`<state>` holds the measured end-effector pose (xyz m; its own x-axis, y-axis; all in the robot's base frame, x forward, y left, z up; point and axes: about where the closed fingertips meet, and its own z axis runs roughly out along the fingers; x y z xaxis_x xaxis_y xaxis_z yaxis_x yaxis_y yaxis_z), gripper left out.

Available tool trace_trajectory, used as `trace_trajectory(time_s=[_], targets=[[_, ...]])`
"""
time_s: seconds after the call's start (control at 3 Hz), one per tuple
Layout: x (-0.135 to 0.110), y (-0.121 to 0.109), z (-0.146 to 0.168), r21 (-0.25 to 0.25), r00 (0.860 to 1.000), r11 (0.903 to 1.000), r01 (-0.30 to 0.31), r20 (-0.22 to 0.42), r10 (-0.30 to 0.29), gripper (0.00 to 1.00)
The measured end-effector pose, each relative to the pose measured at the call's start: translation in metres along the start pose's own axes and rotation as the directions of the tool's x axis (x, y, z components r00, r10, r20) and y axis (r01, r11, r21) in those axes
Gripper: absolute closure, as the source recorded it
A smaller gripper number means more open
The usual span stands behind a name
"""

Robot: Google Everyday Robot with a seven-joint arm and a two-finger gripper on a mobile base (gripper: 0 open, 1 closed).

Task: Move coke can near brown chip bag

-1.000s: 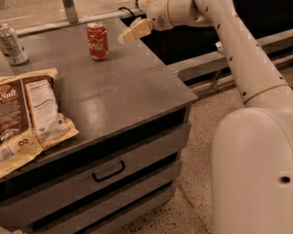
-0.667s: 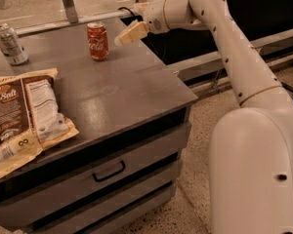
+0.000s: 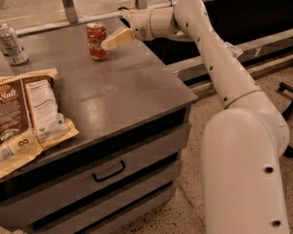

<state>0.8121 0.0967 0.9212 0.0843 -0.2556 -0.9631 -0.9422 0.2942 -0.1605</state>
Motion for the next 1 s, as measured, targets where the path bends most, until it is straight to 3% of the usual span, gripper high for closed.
trace_trajectory(time_s=[0.67,1.0], targets=[[0.014,0.018,0.032,-0.06,0.999,0.9978,-0.03,-0.046,0.027,0.06],[0.019,0.028,0.043,-0.098,0.997,0.9934,-0.059,-0.045,0.055,0.23]])
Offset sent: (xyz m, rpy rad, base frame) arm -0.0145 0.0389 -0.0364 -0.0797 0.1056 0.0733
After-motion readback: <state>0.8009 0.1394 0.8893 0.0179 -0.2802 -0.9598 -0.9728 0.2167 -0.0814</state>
